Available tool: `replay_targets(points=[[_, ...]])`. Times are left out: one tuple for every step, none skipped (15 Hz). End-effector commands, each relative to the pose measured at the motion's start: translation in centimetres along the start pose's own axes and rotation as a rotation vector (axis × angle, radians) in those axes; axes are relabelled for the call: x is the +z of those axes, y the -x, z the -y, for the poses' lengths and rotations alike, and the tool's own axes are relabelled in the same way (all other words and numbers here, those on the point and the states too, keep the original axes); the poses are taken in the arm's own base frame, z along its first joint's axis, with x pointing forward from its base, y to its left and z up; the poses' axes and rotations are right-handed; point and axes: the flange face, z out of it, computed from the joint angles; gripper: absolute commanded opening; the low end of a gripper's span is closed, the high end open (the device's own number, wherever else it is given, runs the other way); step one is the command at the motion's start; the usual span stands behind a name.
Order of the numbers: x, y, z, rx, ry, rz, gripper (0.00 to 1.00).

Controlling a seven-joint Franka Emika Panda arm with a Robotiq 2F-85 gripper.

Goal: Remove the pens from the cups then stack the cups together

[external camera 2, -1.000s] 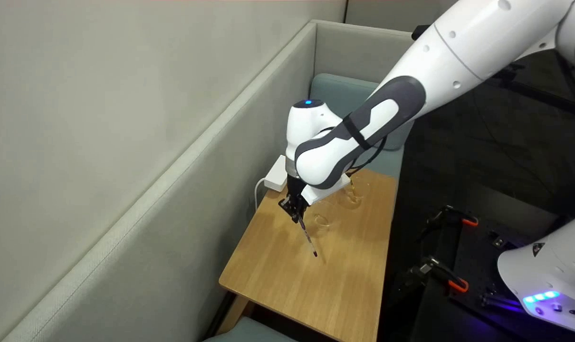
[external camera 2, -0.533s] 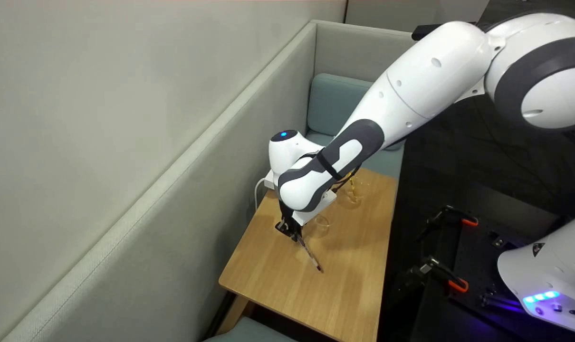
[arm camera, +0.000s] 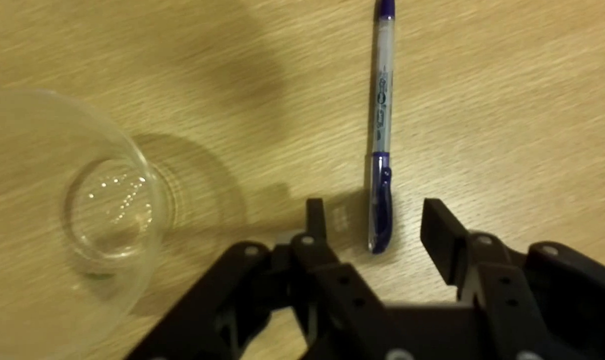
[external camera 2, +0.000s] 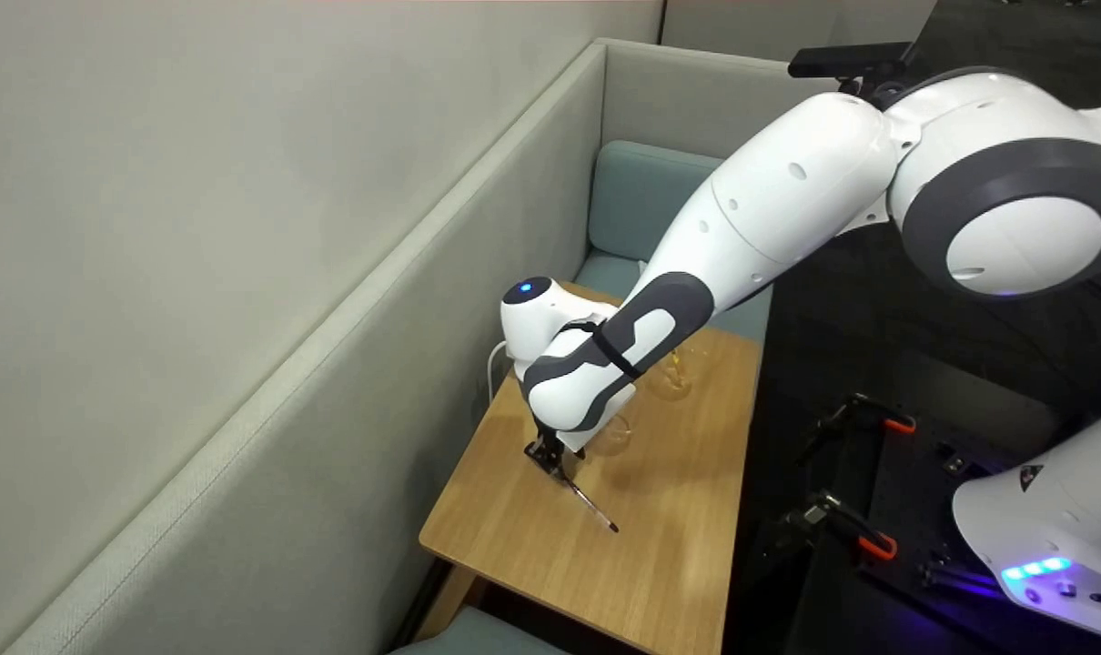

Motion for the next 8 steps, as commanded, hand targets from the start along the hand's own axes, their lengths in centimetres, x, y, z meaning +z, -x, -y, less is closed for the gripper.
replay_targets(points=[[-3.0,1.1,0.5,0.030,0.018,-0.038,0.86],[-4.2,1.8,0.4,0.045,0.015,-0.044,0.93],[-5.4,2.5,0.4,0.053,0.010,-0.058,0.99],[-6.6,3.2,0.2,0.071,0.005,-0.073,1.00],[-8.1,4.1,-0.2,0.083,-0.007,-0.100,1.00],[-9.5,4.9,-0.8,0.108,-0.013,-0.128,1.00],[-10.7,5.7,-1.3,0.133,-0.013,-0.153,1.00],[-12.1,6.5,-2.3,0.166,-0.013,-0.177,1.00]])
